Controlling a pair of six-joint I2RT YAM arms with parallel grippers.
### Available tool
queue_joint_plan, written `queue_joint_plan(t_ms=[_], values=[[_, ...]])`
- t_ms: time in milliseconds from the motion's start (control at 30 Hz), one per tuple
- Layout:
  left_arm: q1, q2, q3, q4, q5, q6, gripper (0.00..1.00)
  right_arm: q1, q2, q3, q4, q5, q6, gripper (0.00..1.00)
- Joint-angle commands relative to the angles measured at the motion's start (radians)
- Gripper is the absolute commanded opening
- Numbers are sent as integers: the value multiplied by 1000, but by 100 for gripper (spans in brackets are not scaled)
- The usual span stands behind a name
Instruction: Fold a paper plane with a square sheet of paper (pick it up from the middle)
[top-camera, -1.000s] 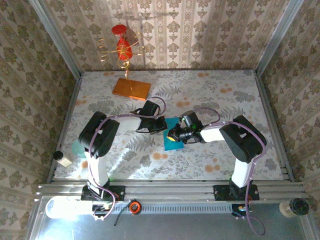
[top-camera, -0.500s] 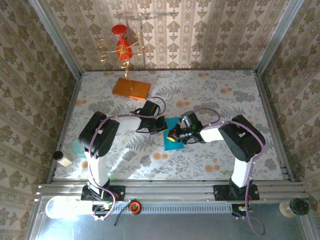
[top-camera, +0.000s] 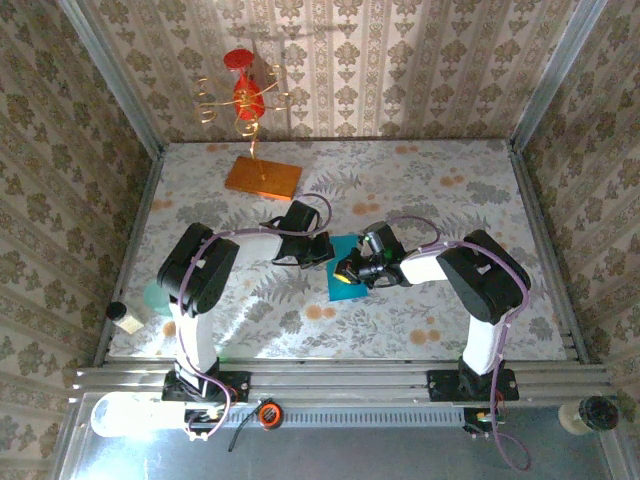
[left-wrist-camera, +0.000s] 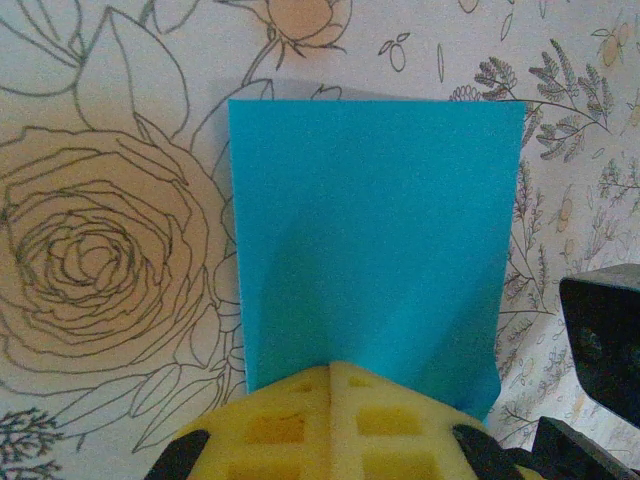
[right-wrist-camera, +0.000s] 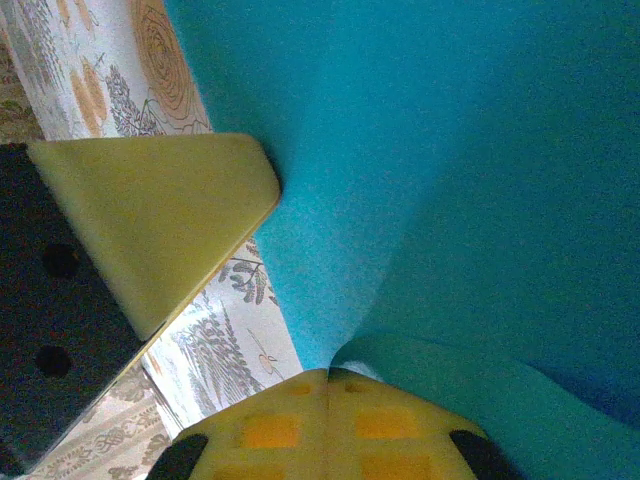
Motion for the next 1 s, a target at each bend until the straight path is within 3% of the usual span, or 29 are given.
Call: queue_joint_plan(t_ms=[0, 200, 400, 667, 967], values=[[0, 29, 2, -62, -11, 16, 0, -4, 33, 17, -47, 16, -28, 0], [3, -1, 22, -64, 1, 15, 0, -3, 48, 22, -86, 20, -30, 2], [20, -92, 23, -79, -48, -2, 0, -3, 58, 29, -128, 32, -30, 13], [45, -226, -77, -72, -120, -33, 0, -4, 67, 35, -141, 31, -27, 25], [27, -285, -177, -8, -100, -77, 0, -6, 69, 39, -164, 36, -32, 29]])
